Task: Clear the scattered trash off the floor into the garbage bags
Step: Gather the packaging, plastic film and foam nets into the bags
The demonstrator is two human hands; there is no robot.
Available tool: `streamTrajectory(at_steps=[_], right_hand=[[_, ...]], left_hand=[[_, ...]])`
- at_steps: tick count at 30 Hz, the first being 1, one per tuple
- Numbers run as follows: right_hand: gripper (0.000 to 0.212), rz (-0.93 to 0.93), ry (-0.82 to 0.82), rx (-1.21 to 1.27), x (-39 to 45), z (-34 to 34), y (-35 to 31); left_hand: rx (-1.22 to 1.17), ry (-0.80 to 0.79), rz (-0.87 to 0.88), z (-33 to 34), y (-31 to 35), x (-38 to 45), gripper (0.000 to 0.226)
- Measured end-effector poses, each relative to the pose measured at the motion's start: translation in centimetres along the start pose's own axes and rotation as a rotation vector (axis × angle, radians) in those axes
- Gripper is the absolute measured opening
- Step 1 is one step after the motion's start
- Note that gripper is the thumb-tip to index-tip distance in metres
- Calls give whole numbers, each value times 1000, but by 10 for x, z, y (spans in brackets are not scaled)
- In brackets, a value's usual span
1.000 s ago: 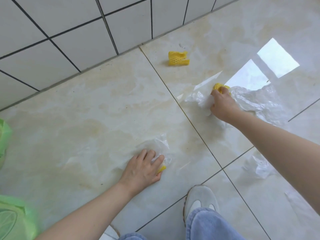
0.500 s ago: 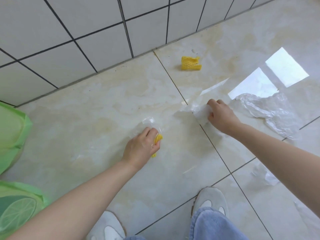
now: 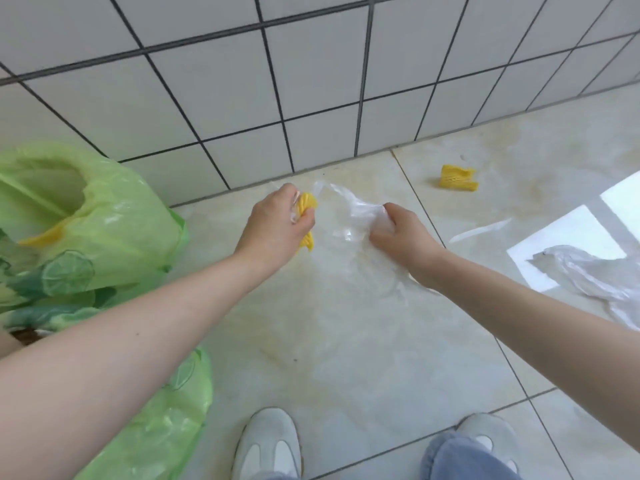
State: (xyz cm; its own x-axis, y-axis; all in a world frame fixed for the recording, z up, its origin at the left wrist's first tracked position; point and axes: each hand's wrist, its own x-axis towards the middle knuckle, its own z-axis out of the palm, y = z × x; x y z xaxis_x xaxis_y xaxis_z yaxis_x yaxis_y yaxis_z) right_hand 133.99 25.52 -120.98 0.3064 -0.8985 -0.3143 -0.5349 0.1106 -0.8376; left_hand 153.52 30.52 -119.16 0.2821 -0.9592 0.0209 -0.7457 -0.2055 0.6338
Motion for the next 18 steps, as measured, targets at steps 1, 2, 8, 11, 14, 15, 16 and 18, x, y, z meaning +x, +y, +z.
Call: streamTrajectory(at_steps=[1,2,8,11,14,15,16,18], right_hand=[[1,18,-16,75,-1,8,-16],[2,30,-30,134,-2,15,-31],[16,-7,-125,204,3,59,-123],[18,-82,-201,151,6,81,-166],[20,-174,-264,125,10,104,-204],[21,-188,-284,141,12,114,-215],[22,-193,-298,153,13,125,-226],[22,-197,-311,143,18,146,-244]], left_hand=[[-4,39,-10,-18,0,4,23],[-5,74,-22,-35,-1,7,25],[45,288,-150,-150,-30,9,24],[102,370,-206,-202,-50,6,27],[96,399,-274,-243,-74,1,24],[69,407,-303,-253,-84,0,24],[33,416,-332,-261,-93,-2,26],[-58,451,-394,-271,-114,-1,29]])
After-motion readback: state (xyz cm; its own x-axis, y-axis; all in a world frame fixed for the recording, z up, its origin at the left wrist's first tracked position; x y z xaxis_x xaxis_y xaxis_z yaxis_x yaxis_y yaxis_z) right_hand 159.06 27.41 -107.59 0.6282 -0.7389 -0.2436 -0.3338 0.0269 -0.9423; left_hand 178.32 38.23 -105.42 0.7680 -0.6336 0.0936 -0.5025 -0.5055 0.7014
